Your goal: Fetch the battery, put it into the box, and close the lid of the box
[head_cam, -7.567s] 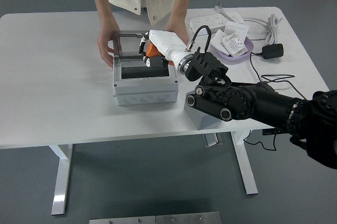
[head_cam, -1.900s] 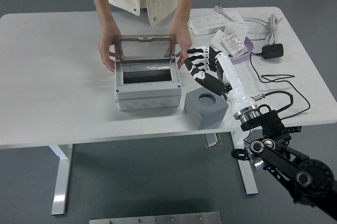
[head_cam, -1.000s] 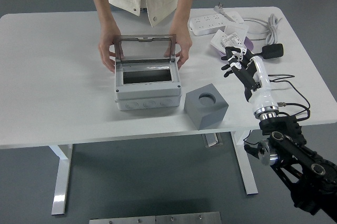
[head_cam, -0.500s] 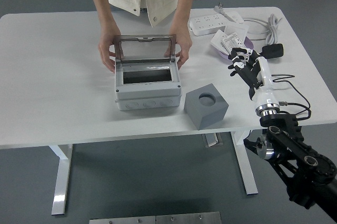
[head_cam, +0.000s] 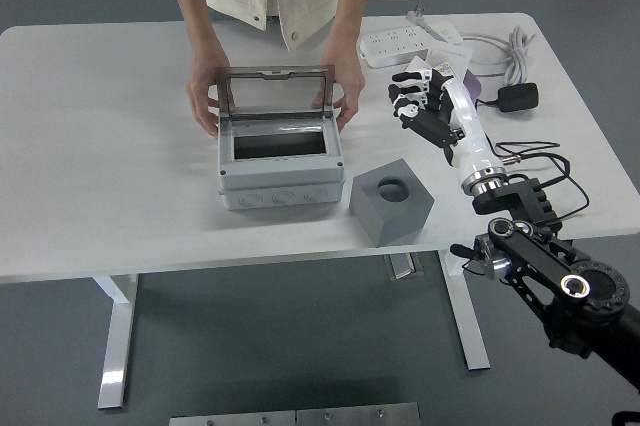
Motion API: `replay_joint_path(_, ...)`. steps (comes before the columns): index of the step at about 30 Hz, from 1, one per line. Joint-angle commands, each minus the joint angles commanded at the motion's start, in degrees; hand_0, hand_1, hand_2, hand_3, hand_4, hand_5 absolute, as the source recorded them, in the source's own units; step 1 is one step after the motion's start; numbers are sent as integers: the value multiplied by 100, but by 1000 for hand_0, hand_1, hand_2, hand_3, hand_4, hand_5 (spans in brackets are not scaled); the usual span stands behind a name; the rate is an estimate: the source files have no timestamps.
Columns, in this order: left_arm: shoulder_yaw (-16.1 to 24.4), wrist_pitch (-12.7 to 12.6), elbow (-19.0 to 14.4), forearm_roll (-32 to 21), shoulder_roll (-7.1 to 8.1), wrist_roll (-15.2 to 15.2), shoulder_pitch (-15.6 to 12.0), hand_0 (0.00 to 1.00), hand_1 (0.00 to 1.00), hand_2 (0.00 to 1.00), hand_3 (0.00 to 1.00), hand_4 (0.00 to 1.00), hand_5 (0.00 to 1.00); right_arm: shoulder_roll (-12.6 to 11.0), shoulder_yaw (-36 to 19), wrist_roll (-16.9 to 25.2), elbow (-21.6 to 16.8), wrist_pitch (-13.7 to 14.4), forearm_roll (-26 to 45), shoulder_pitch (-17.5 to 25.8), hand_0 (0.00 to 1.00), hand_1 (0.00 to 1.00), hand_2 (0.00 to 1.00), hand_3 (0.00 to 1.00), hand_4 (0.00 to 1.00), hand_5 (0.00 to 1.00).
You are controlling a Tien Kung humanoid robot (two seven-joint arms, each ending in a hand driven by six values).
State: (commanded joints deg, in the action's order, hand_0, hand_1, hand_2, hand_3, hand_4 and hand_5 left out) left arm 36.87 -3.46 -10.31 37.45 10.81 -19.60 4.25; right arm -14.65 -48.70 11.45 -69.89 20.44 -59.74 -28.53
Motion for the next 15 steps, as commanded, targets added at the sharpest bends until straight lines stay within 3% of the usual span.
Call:
replay_joint_path(5, -78, -1, 0, -62, 44, 8, 50, 658, 751, 714, 794, 656, 271, 94, 519, -648, 469, -332, -596, -749, 314, 413, 503, 574, 660, 291)
replay_joint_path(6, -92, -1, 0, -74, 49, 8, 59, 658, 751, 713, 794, 656, 271, 122, 623, -777, 574, -384, -715, -910, 568, 613, 643, 671, 633, 367)
replay_joint_path(11, -123, 2, 0, -87, 63, -7, 80, 658, 751, 713, 794, 656, 271, 231, 999, -1235, 1047, -561, -1027, -1635, 568, 613, 643, 671, 633, 367)
replay_joint_path(12, -125, 2, 0, -87, 66, -9, 82, 658, 751, 712, 793, 656, 271, 240, 1040, -1284, 1110, -589, -1050, -1754, 887, 792, 800, 811, 835, 639)
replay_joint_path(15, -111, 2, 0, -69, 78, -19, 84, 658, 751, 712, 793, 656, 271, 253, 1127, -1403, 1260, -670, -1095, -2112, 887, 792, 800, 811, 835, 639)
